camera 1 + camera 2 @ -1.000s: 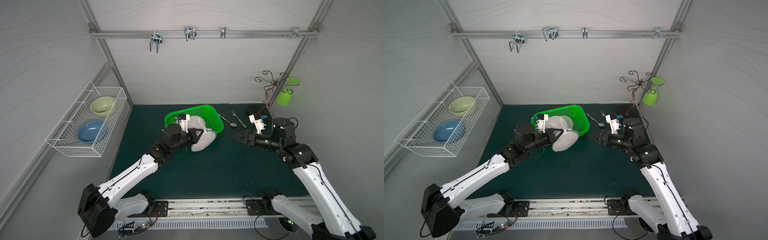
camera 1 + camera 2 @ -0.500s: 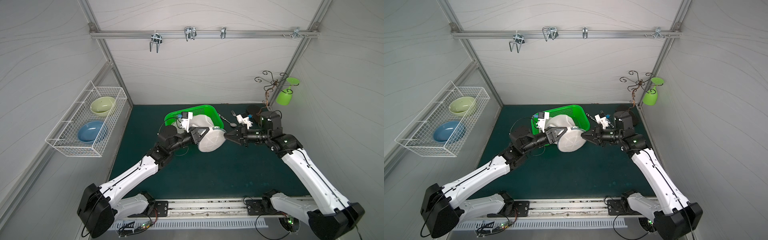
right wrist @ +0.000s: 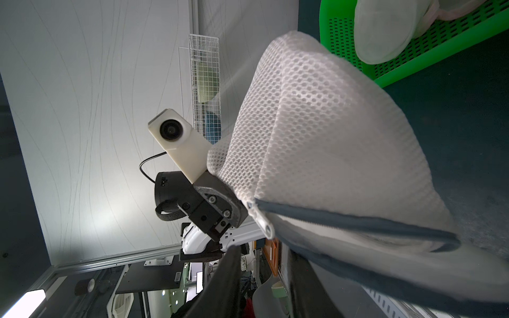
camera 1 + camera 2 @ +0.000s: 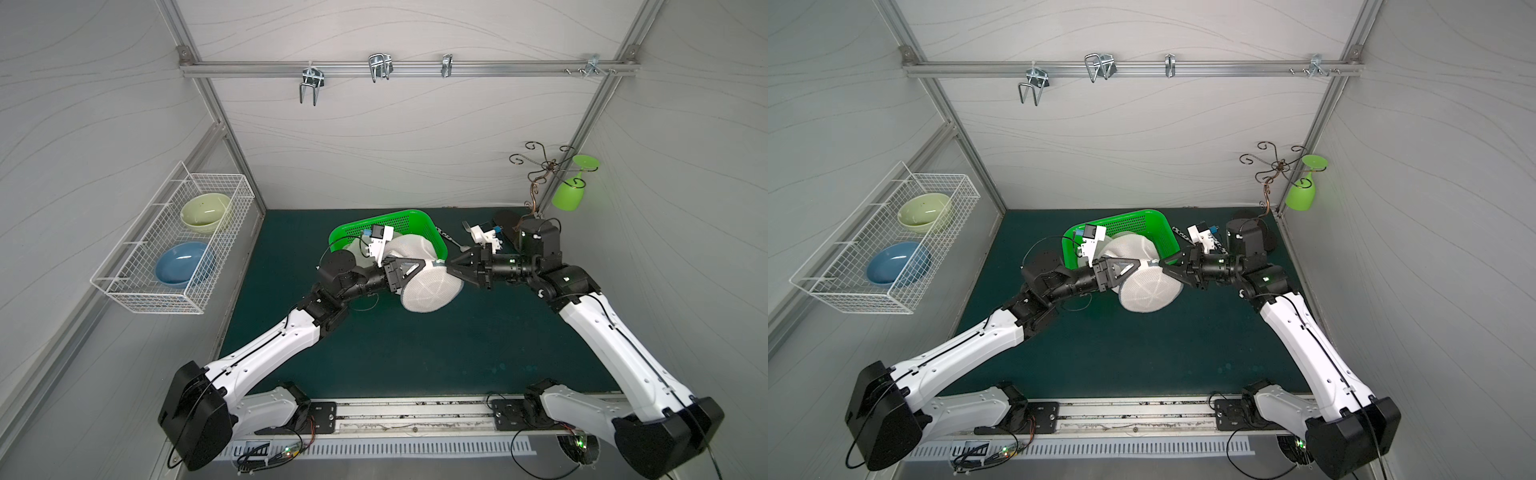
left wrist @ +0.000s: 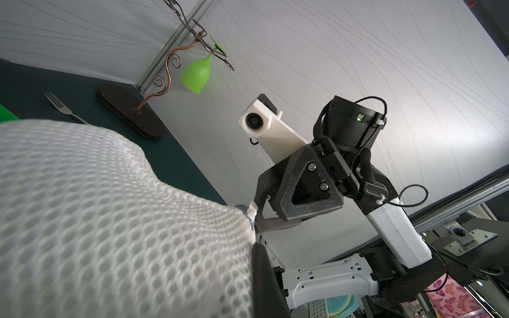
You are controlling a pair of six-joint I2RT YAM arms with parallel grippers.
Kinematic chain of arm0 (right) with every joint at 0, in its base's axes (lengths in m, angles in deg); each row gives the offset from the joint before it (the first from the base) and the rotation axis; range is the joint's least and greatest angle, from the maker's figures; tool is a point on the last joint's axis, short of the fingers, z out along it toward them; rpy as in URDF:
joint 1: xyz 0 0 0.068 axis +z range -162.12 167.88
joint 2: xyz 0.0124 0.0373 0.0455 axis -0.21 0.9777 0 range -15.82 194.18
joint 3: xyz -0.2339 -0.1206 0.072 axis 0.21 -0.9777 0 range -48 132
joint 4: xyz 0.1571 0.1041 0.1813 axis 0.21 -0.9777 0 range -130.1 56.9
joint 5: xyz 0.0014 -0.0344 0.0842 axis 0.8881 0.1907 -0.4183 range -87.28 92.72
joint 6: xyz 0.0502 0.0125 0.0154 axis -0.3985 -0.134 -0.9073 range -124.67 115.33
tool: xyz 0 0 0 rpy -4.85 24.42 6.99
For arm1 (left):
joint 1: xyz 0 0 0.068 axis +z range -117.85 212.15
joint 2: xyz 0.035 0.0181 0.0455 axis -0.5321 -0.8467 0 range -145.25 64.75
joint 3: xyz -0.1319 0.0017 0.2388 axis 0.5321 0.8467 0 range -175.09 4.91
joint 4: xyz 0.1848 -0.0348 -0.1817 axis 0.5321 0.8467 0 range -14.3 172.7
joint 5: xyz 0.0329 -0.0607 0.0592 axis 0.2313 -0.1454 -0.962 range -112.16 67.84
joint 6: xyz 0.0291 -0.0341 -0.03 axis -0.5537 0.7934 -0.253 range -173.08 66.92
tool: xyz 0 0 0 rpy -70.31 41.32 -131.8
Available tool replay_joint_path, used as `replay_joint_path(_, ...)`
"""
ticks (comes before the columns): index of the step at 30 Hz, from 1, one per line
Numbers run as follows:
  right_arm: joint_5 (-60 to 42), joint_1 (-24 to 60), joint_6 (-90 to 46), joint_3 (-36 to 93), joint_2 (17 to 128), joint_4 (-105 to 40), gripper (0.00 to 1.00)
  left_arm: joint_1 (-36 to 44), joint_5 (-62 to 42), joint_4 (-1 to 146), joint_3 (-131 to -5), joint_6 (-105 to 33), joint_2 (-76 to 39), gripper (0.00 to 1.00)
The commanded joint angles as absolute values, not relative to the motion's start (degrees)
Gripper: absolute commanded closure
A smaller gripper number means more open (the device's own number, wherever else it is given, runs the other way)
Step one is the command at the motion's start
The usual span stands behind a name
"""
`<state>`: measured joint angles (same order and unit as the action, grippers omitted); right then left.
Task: Turn the laundry bag inside out
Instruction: Zip the zipper on the laundry bag.
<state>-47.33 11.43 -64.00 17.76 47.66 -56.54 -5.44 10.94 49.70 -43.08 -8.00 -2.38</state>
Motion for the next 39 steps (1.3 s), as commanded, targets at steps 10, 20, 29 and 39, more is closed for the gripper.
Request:
replay_joint_path(10, -47.15, 11.18, -65.32, 18.34, 47.42, -53.00, 0.73, -5.64, 17.25, 41.78, -46.11, -7.16, -3.89, 1.00)
replay_joint_path(20, -46.58, 11.06, -65.41, 18.13, 47.02, -52.52, 0.83, -5.99, 18.44, 41.46, -46.59, -7.29, -4.64, 1.00)
replay_joint_path(29, -45.05, 10.73, -65.05, 17.71, 45.95, -52.30, 0.80, -6.06, 18.37, 42.56, -46.94, -8.21, -4.80, 1.00)
replay_joint_path(39, -42.69, 10.52, -64.10, 17.01, 45.23, -53.89, 1.00, -6.01, 18.70, 42.70, -47.30, -8.69, -5.43, 1.00)
